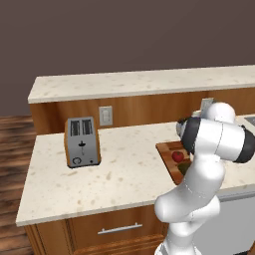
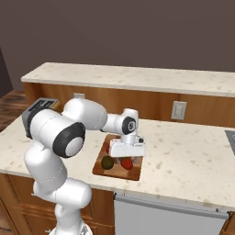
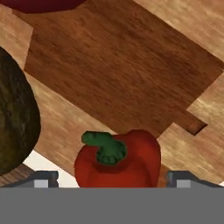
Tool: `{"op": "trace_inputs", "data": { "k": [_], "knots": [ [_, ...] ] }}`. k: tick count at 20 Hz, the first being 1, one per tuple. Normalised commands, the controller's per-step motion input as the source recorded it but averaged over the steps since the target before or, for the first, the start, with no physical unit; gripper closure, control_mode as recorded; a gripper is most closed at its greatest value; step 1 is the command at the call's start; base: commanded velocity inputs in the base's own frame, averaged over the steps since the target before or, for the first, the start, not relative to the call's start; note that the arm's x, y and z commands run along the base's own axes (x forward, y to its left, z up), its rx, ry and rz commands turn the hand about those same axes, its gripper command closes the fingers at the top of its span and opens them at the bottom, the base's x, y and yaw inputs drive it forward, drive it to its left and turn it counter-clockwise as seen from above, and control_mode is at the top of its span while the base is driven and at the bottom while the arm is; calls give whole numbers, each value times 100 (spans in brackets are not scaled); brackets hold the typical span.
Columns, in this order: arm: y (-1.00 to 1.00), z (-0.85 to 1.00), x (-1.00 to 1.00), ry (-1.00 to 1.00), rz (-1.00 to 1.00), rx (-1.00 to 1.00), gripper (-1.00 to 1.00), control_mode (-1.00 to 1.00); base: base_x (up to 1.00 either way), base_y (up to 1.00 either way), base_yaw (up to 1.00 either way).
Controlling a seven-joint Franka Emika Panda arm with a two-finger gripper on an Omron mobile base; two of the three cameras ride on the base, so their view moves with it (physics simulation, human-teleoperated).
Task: Place the avocado, onion, tomato, and bell pepper on the cutting board.
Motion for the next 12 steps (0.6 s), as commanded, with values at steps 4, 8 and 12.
{"op": "trace_inputs", "data": {
  "k": [4, 8, 12],
  "knots": [
    [12, 27, 0, -4, 8, 3, -100, -100, 0, 0, 0],
    [1, 53, 0, -11, 11, 9, -100, -100, 0, 0, 0],
    [0, 83, 0, -17, 12, 8, -100, -100, 0, 0, 0]
  ]
}}
